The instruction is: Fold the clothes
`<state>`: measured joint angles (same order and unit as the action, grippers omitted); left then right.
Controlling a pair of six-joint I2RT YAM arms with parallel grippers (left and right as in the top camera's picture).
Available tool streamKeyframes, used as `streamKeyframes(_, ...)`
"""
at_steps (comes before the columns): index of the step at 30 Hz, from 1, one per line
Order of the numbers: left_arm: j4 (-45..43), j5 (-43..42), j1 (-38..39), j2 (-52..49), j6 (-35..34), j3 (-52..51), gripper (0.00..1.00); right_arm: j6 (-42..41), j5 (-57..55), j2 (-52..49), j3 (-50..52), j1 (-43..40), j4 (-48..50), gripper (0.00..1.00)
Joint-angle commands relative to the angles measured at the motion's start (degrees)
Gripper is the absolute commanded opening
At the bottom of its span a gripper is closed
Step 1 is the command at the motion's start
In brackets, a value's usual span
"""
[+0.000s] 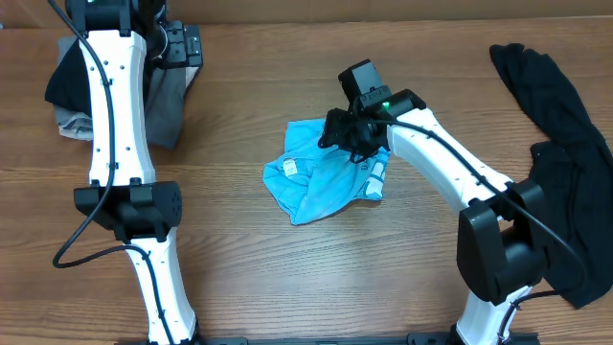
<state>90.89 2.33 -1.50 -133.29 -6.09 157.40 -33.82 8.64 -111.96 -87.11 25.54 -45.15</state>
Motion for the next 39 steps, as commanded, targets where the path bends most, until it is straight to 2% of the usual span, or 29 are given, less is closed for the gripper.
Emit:
streamKeyframes(1, 0.09, -0.48, 0.46, -0.09, -0.74, 0.2, 1.0, -0.92, -1.14, 1.29, 1.29, -0.15, 2.45, 0.36)
streamKeyframes(2, 0.09, -0.5, 0.46, -0.09, -0.74, 0.2, 1.0, -0.92, -1.11, 1.29, 1.29, -0.15, 3.58, 0.2)
streamKeyframes(3, 0.09, -0.5, 0.46, -0.09, -0.74, 0.2, 1.0, -0.87, -1.05, 1.29, 1.27, -0.15, 4.94, 0.08)
streamKeyframes(4, 0.07, -0.5, 0.46, -0.09, -0.74, 0.2, 1.0, -0.63, -0.74, 1.29, 1.22, -0.15, 6.12, 0.04)
streamKeyframes(14, -0.35, -0.55, 0.46, -0.09, -0.74, 0.2, 1.0, -0.33, 4.55, 1.25, -0.17, -0.13, 20.65, 0.04)
streamKeyframes(25, -1.62, -3.48, 0.46, -0.11, -0.76, 0.2, 1.0, -0.28, 5.01, -5.86, -0.17, 3.17, 29.05, 0.04)
streamKeyframes(27, -1.62, -3.45, 0.46, -0.11, -0.74, 0.2, 1.0, 1.22, 6.03, -6.84, -0.17, 4.11, 29.11, 0.08)
streamKeyframes(28, -1.66, -3.43, 0.46, -0.11, -0.74, 0.2, 1.0, 3.78, 7.32, -7.06, -0.17, 4.83, 28.89, 0.17)
streamKeyframes(30, -1.84, -3.45, 0.46, -0.11, -0.74, 0.2, 1.0, 6.47, 7.65, -6.99, -0.35, 5.92, 27.61, 0.27)
streamKeyframes(35, -1.81, -3.45, 0.46, -0.11, -0.74, 0.2, 1.0, 11.23, 7.52, -6.05, -6.4, 6.45, 14.69, 0.6)
streamKeyframes(39, -1.86, -3.45, 0.46, -0.11, -0.72, 0.2, 1.0, 14.91, 6.29, -4.37, -12.98, 5.2, 3.04, 0.76)
